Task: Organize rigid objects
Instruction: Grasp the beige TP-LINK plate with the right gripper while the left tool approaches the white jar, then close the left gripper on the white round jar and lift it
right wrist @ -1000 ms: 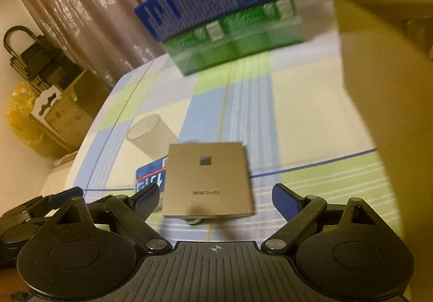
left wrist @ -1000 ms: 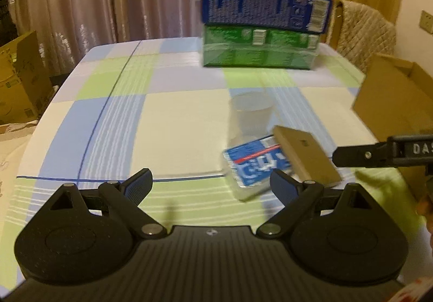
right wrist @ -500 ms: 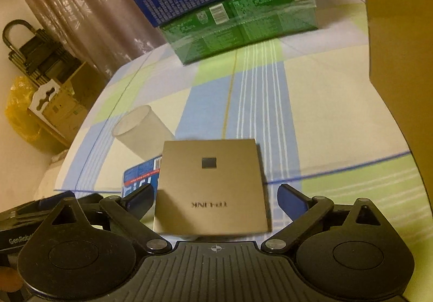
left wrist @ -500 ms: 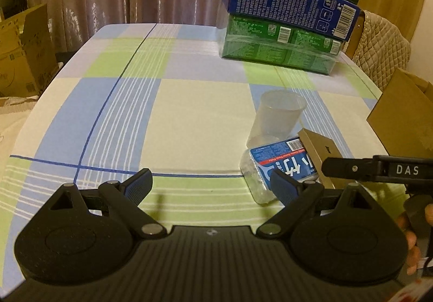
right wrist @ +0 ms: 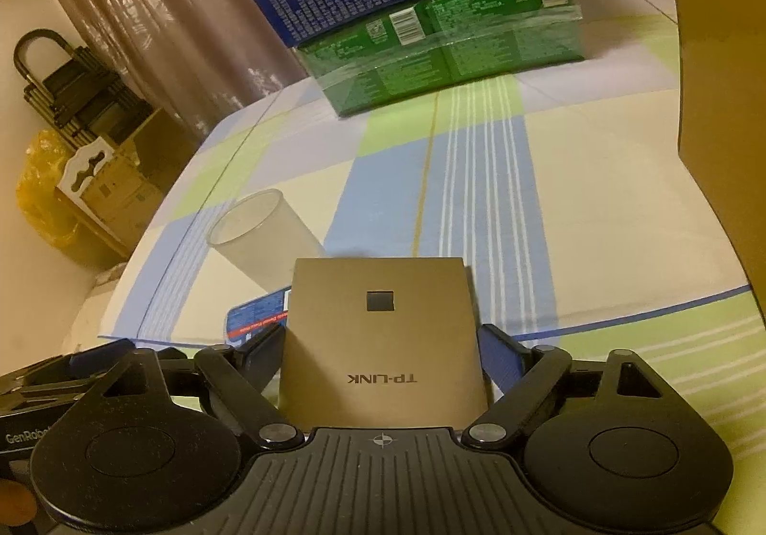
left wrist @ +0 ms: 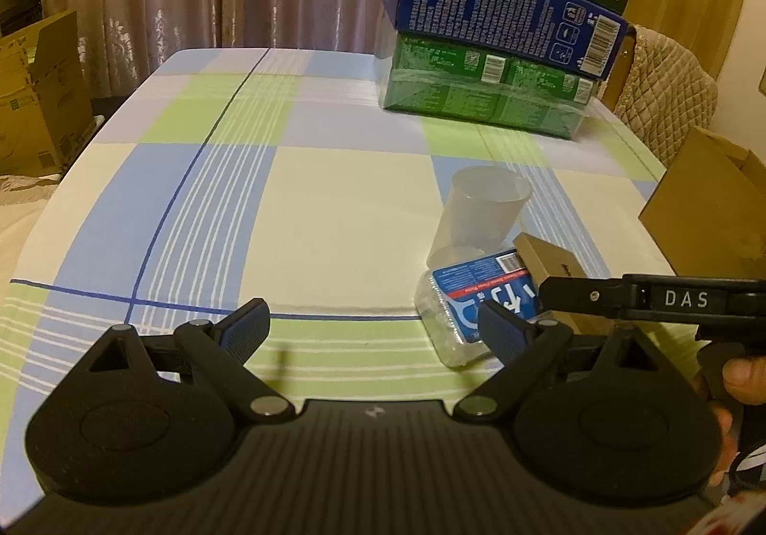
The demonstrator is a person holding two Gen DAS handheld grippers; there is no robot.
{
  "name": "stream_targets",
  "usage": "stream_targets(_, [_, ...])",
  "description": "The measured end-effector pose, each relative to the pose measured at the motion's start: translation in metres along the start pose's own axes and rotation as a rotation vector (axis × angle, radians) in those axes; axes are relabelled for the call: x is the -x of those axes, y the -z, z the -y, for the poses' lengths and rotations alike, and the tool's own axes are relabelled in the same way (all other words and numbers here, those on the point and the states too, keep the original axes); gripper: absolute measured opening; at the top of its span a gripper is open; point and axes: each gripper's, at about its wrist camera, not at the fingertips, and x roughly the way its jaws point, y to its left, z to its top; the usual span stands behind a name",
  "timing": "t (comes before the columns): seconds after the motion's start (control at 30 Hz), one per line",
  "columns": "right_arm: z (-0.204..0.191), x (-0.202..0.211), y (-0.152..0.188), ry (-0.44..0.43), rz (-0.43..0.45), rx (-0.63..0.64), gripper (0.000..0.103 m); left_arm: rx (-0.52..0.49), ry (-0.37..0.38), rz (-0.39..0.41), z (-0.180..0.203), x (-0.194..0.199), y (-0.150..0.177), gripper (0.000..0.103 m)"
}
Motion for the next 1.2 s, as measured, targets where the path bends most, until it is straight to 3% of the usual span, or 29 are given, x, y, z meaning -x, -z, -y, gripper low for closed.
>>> stream_targets(0.13, [0.002,0.009,-0.002,0.024,0.014,-0.024,0.083,-0.033,0.061,0.01,0.006,0.0,0.0,0.091])
stream_targets(0.33, [0.004,0.032,-0.01,0.103,0.043,0.024,0.083,-0.191,0.099,0.018,0.027,-0.008,0.0,0.091])
stream_targets(0.43, [0.01,0.042,-0.011,0.118,0.049,0.008,0.083,-0.169,0.157,0.027,0.031,-0.005,0.0,0.089])
stream_targets(0.5, [0.014,0.045,-0.013,0.124,0.052,-0.004,0.083,-0.211,0.189,0.043,0.043,-0.002,0.001,0.082])
stream_targets(0.57, [0.016,0.047,-0.016,0.127,0.054,-0.01,0.083,-0.258,0.204,0.038,0.055,-0.003,0.004,0.062])
stream_targets(0.7, [0.021,0.048,-0.018,0.127,0.051,-0.023,0.083,-0.322,0.246,0.001,0.073,-0.009,0.014,0.051])
stream_targets(0.9, [0.02,0.049,-0.019,0.115,0.054,-0.024,0.083,-0.331,0.26,-0.02,0.086,-0.019,0.02,0.048])
stream_targets(1.07, [0.02,0.05,-0.018,0.113,0.054,-0.029,0.083,-0.346,0.227,-0.026,0.099,-0.028,0.026,0.048])
stream_targets(1.2, [0.019,0.05,-0.017,0.108,0.05,-0.031,0.083,-0.34,0.214,-0.023,0.106,-0.035,0.028,0.039])
